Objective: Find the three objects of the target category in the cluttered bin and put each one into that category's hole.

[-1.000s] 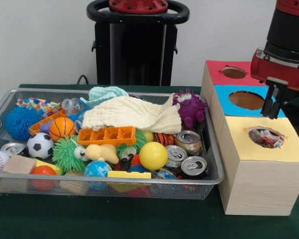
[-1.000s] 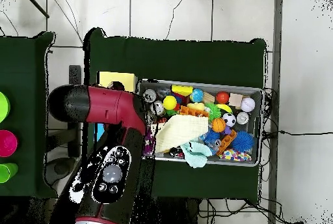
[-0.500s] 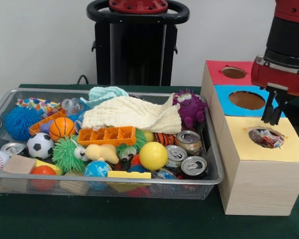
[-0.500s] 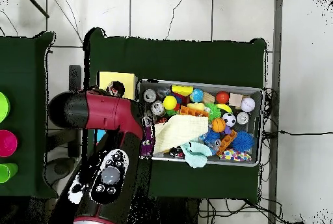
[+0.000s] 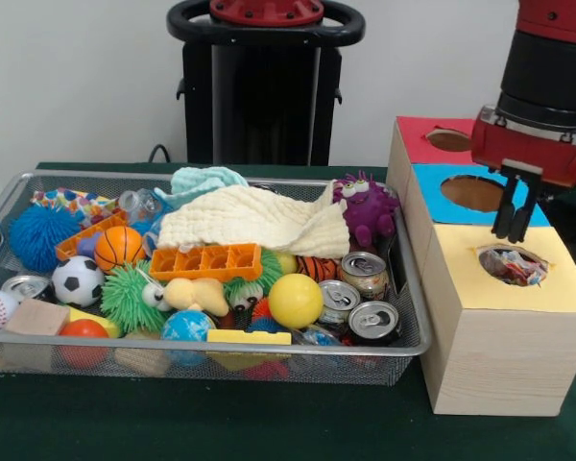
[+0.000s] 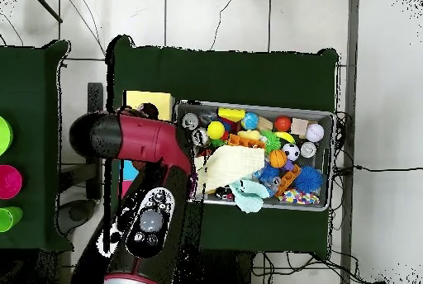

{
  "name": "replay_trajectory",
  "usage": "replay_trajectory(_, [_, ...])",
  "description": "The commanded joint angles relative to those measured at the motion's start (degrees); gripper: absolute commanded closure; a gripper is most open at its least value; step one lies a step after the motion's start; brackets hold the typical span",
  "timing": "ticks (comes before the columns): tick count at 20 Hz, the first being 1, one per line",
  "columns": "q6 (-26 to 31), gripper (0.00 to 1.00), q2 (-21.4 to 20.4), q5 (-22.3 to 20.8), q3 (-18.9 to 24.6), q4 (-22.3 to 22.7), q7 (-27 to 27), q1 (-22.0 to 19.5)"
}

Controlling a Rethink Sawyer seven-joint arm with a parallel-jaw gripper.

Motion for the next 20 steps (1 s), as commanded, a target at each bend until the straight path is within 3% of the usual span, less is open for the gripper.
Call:
replay_trajectory(1, [12.1,1.00,-3.2,-3.5,4.2,-2.3,-1.8,-6.8])
replay_trajectory(7, [15.0,1.00,-4.3,-4.4,6.7,-4.2,-5.6,-12.6])
replay_trajectory(14, [10.5,1.00,-4.2,-7.1,12.0,-1.4,-11.8,-21.6])
replay_trajectory(20, [6.3,1.00,-3.9,-12.2,17.1,1.4,-17.1,-29.4])
